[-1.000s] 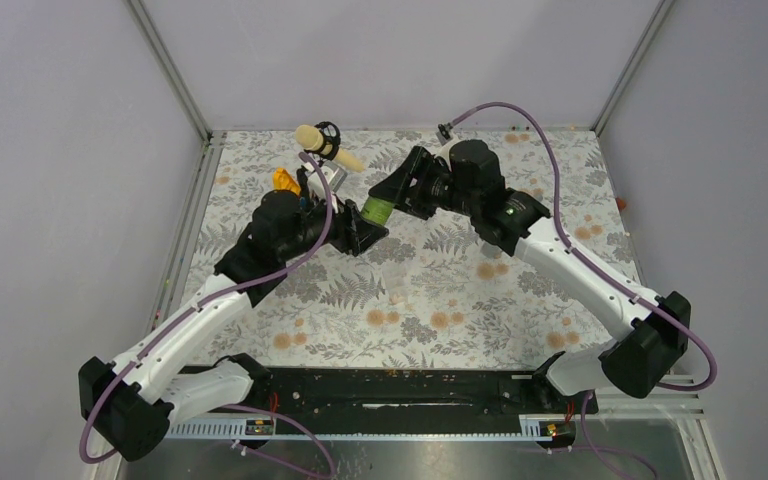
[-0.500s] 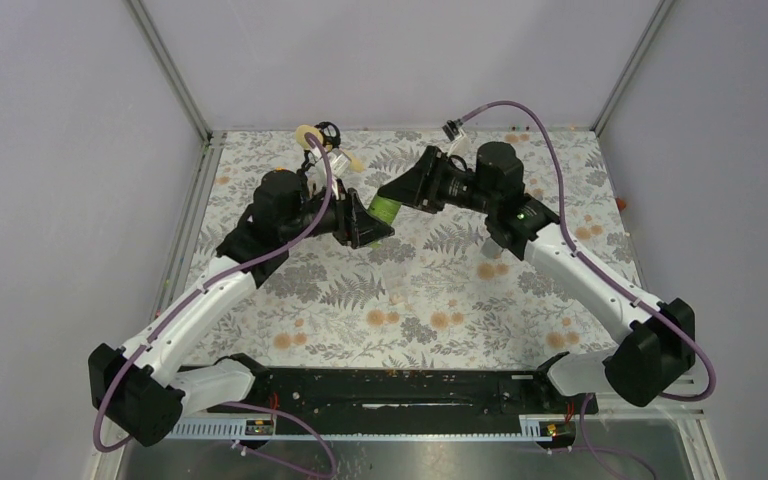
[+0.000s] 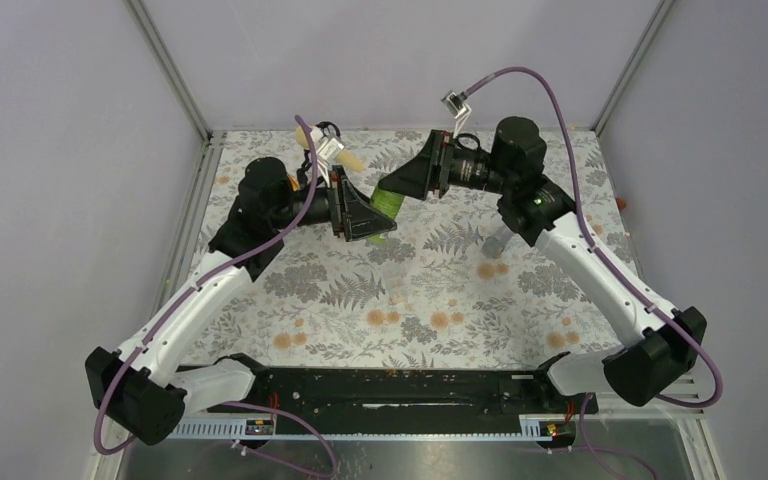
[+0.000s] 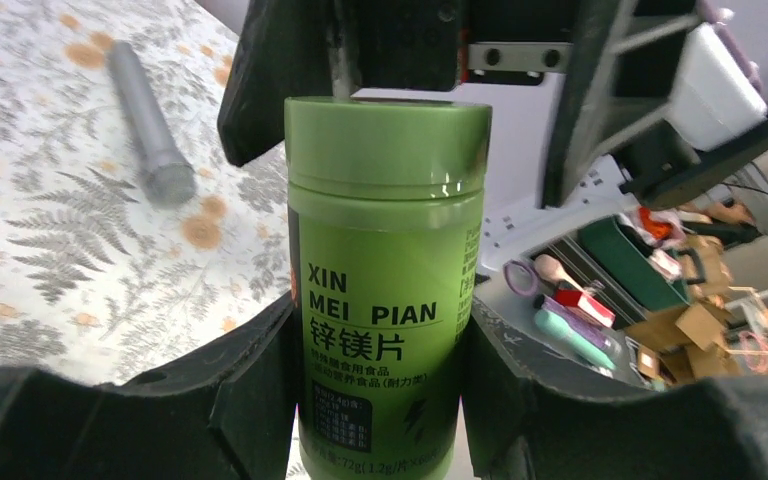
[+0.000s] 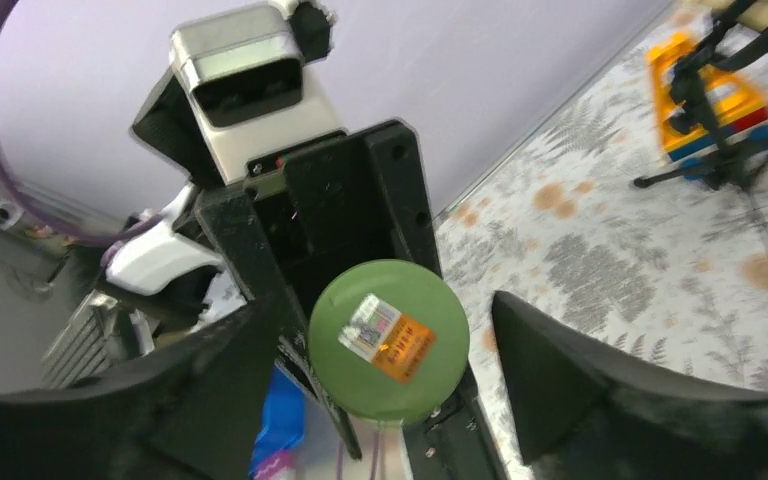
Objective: Sort the pills into containers
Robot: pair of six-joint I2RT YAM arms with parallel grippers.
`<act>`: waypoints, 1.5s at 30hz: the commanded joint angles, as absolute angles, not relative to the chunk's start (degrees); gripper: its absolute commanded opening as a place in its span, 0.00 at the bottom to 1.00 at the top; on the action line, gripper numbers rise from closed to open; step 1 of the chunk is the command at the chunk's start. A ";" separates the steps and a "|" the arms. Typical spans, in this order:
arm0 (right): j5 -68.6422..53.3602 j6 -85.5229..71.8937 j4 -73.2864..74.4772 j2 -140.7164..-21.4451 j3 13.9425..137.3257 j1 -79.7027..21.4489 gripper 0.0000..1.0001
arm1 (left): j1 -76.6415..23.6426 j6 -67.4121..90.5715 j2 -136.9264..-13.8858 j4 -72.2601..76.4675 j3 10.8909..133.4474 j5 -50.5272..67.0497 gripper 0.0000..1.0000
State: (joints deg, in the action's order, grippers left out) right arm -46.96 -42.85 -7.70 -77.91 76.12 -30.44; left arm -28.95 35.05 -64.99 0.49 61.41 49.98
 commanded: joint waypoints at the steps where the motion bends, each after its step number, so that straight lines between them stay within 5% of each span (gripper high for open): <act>1: -27.18 -34.49 7.26 -77.55 83.83 -35.20 0.91 | -28.58 26.36 -64.71 -6.16 66.05 42.49 0.00; 7: -8.09 -37.54 15.29 -78.64 87.40 -42.24 0.93 | -28.65 19.13 -65.85 -12.64 68.41 37.95 0.00; 14: -2.90 -42.07 23.18 -81.36 92.45 -42.73 0.81 | -28.64 19.78 -65.00 -10.88 67.58 35.76 0.00; 25: -9.40 -48.19 13.79 -79.60 87.08 -41.89 0.24 | -28.37 22.19 -65.82 -7.92 68.91 42.50 0.00; 30: -29.16 -43.29 -6.54 -75.90 76.77 -35.30 0.00 | -28.04 21.98 -66.27 -8.28 69.12 51.52 0.00; 38: -58.54 -38.21 -14.40 -76.52 76.64 -31.47 0.00 | -27.98 19.83 -66.10 -5.22 68.11 65.98 0.00; 42: -56.17 -37.37 -13.65 -75.90 76.70 -31.22 0.00 | -27.95 28.63 -66.30 10.23 63.76 71.20 0.00; 43: -52.00 -35.59 -10.13 -75.47 77.18 -31.24 0.06 | -27.91 28.50 -66.43 10.23 63.69 69.83 0.00; 45: -41.96 -32.55 -1.71 -74.68 78.48 -31.35 0.63 | -27.90 24.91 -66.49 5.59 64.53 65.14 0.00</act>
State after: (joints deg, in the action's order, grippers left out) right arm -50.65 -36.23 -8.64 -76.36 74.74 -30.81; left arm -27.05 27.16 -67.11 -2.61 63.92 60.60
